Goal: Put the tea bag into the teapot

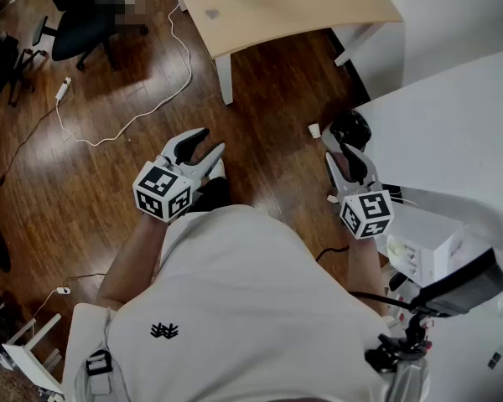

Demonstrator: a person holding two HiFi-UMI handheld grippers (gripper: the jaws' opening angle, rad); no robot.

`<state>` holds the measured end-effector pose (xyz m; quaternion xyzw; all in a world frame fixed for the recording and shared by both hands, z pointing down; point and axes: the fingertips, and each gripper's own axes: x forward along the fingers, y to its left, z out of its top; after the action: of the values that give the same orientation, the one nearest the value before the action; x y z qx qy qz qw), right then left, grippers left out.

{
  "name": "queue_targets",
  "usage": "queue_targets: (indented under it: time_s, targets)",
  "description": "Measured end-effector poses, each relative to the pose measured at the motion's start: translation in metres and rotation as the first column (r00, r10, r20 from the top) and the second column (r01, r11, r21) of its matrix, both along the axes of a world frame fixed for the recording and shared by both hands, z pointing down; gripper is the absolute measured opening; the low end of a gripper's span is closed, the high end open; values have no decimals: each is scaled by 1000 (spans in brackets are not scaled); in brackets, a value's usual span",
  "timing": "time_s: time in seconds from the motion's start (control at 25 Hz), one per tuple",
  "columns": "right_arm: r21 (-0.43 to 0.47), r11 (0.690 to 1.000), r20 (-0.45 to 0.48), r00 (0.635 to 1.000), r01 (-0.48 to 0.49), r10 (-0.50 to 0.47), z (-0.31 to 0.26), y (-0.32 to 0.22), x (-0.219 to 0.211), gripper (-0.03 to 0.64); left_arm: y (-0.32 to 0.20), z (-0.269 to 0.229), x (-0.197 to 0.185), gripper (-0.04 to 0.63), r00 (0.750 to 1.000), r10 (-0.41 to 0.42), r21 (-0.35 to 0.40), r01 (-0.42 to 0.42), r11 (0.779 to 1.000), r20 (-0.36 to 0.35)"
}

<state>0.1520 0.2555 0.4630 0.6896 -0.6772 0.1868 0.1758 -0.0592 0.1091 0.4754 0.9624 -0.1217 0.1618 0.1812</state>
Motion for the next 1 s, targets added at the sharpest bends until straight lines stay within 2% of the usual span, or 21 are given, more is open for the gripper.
queue_targets:
  time_s: [0.16,0.28,0.48,0.64,0.76,0.88,1.0]
  targets:
    - [16,1000,-11,1000,12,-12,-9,-92,6,147,-67,-10,1,166,999,45,18,-45,999,16]
    - [26,999,-17,999,38,-38,-8,-161,15,147,-119,-13,1,165,999,35,34,-36,999,24]
    - [1,988,-30,988,152,-152,1,-256,18,147,-165,-14,-7,165,999,-53,13,53,999,14]
    - [-11,965,-42,964,263,-263,12,-330,20,147,-195,-13,-16,164,987,-161,2,161,987,11]
    - [-29,935,-41,934,353,-354,27,-386,21,147,-222,-11,-23,164,962,-274,-11,274,962,18]
    - [-60,881,-28,882,469,-471,42,-447,16,147,-253,-21,-24,165,915,-403,-19,403,915,20]
    - [-100,830,-27,833,549,-553,66,-503,17,147,-285,-28,-15,164,877,-480,-4,480,877,23]
